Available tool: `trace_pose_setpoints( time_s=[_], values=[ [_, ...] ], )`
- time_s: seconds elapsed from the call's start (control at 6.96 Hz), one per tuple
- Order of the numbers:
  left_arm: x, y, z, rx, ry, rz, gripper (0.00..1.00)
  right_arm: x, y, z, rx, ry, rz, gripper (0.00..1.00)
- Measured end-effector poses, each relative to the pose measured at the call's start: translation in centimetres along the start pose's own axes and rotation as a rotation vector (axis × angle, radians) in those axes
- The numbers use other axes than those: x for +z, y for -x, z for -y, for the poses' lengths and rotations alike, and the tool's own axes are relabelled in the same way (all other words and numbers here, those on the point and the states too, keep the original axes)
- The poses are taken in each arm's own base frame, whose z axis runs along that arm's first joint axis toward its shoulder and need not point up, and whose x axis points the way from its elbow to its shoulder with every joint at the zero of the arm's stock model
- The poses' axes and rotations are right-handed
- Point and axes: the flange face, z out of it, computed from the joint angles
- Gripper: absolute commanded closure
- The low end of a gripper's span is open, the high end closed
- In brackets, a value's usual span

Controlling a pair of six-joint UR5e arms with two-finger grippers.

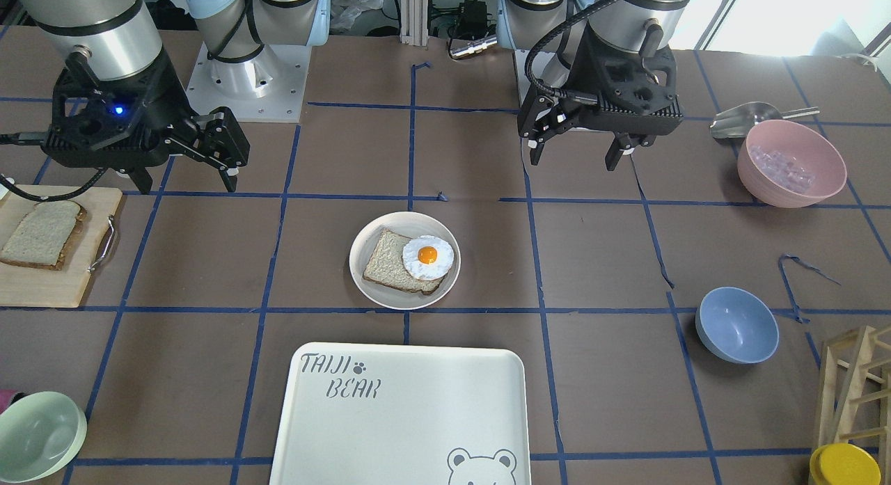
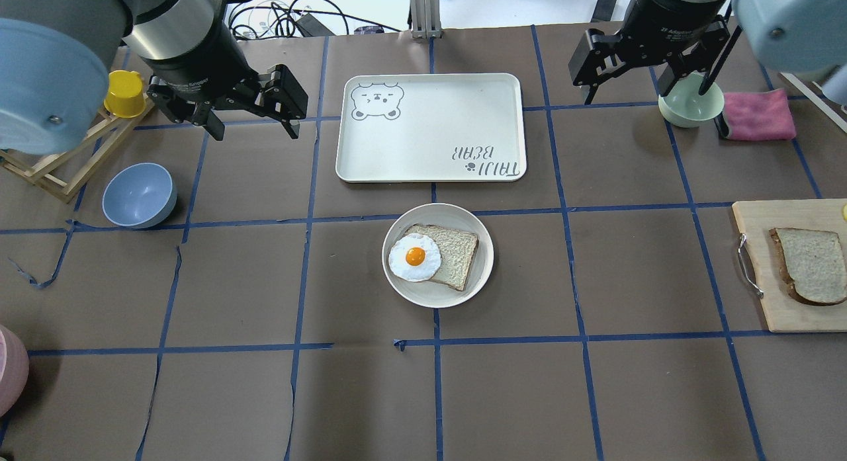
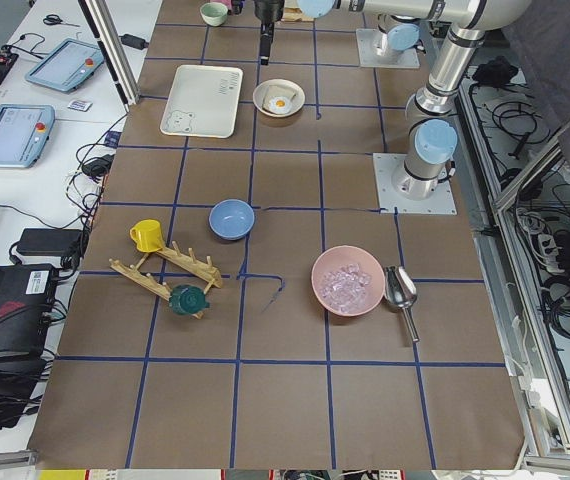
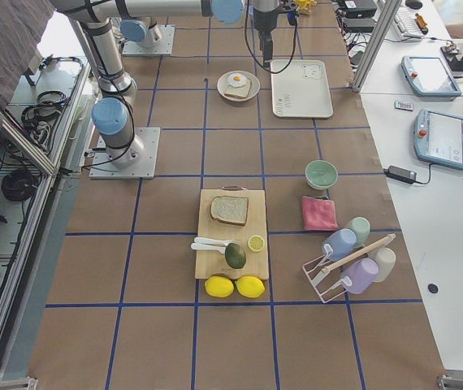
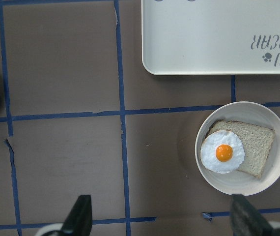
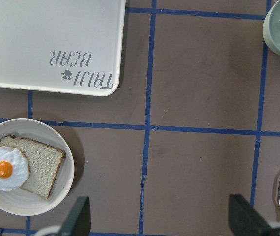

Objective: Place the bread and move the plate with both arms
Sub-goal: 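Move the right gripper over the bread slice on the wooden board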

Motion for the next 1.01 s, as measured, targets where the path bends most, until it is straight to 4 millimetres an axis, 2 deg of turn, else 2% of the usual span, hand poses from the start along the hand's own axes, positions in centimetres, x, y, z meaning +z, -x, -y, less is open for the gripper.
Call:
trace_pose_setpoints(
  time_s=[0.29,0.43,0.57,0.72,0.86,1.01],
  values=[
    [0.0,0.0,0.0,0.000,0.000,0.000,0.00,0.8,-0.5,-0.1,0.005,0.018,-0.008,0.00],
    [0.0,-0.1,0.0,0.001,0.000,0.000,0.00,1.6,-1.4,-0.2,0.016,0.037,-0.013,0.00],
    [0.0,-0.1,0.0,0.001,0.000,-0.001,0.00,2.8,-3.3,-0.3,0.019,0.063,-0.043,0.00],
    [0.0,-0.1,0.0,0.001,0.000,0.000,0.00,4.6,-6.4,-0.6,0.020,0.103,-0.092,0.00],
    [0.0,-0.1,0.0,0.001,0.000,0.000,0.00,7.6,-10.7,-1.2,0.047,0.139,-0.121,0.00],
    [-0.1,-0.1,-0.1,0.001,-0.001,0.001,0.00,11.6,-15.3,-1.9,0.066,0.152,-0.153,0.00]
  ],
)
